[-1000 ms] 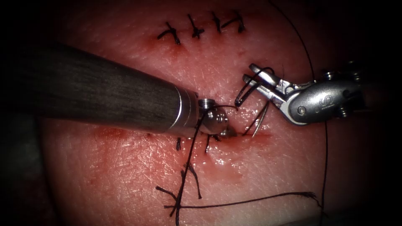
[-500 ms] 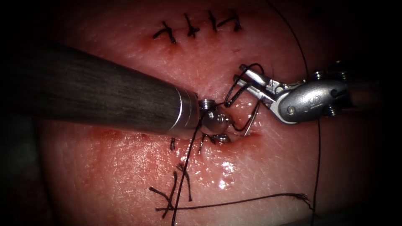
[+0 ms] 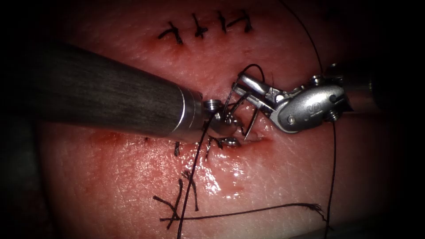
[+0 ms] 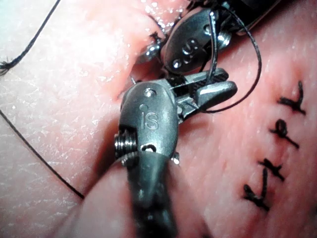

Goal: Wound Closure
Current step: Throw needle through skin beneath incision

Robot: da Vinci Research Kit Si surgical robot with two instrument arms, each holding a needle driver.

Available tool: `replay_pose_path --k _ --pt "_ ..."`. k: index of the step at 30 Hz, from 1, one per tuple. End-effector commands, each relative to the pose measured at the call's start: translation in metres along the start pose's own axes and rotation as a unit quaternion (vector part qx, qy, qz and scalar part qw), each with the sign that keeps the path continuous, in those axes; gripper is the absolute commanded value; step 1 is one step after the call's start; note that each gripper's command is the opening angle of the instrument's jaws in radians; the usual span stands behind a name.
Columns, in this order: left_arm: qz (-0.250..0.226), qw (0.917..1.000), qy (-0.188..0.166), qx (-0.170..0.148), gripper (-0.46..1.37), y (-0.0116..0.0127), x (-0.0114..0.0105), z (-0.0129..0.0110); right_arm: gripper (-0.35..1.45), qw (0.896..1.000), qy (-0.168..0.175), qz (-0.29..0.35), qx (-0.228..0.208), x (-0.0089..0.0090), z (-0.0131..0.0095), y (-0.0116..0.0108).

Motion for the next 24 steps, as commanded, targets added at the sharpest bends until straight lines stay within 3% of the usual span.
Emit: replay_pose_path --k 1,3,6,9,14,20,24 --pt "0.0 1.0 0.002 -0.001 0.66 0.0 0.0001 -0.0002 -0.35 1.0 0.002 -0.002 -0.004 -0.0001 0.0 -0.0002" --pt "0.0 1.0 0.004 0.005 0.57 0.0001 0.0002 -0.0007 -0.35 1.0 0.003 -0.004 -0.005 -0.0004 -0.0001 -0.0007" --pt "-0.003 0.9995 0.011 0.028 0.29 0.0003 0.0005 -0.0019 -0.35 1.0 -0.004 -0.006 -0.004 -0.0009 -0.0007 -0.0011" --pt "-0.011 0.999 0.024 0.037 0.19 0.0006 0.0009 -0.0029 -0.35 1.0 -0.008 0.004 -0.006 -0.0013 -0.0014 -0.0012" --pt "-0.009 0.9981 0.032 0.051 0.02 0.0015 0.0012 -0.0042 -0.35 0.999 -0.013 0.034 -0.007 -0.0016 -0.0021 -0.0007" --pt "-0.004 0.9963 0.053 0.067 -0.35 0.0036 0.0021 -0.006 -0.35 0.997 -0.028 0.066 -0.015 -0.0025 -0.0026 0.0007" --pt "-0.002 0.9947 0.077 0.068 -0.35 0.0055 0.0028 -0.0062 -0.35 0.995 -0.033 0.088 -0.016 -0.0033 -0.0029 0.0017"
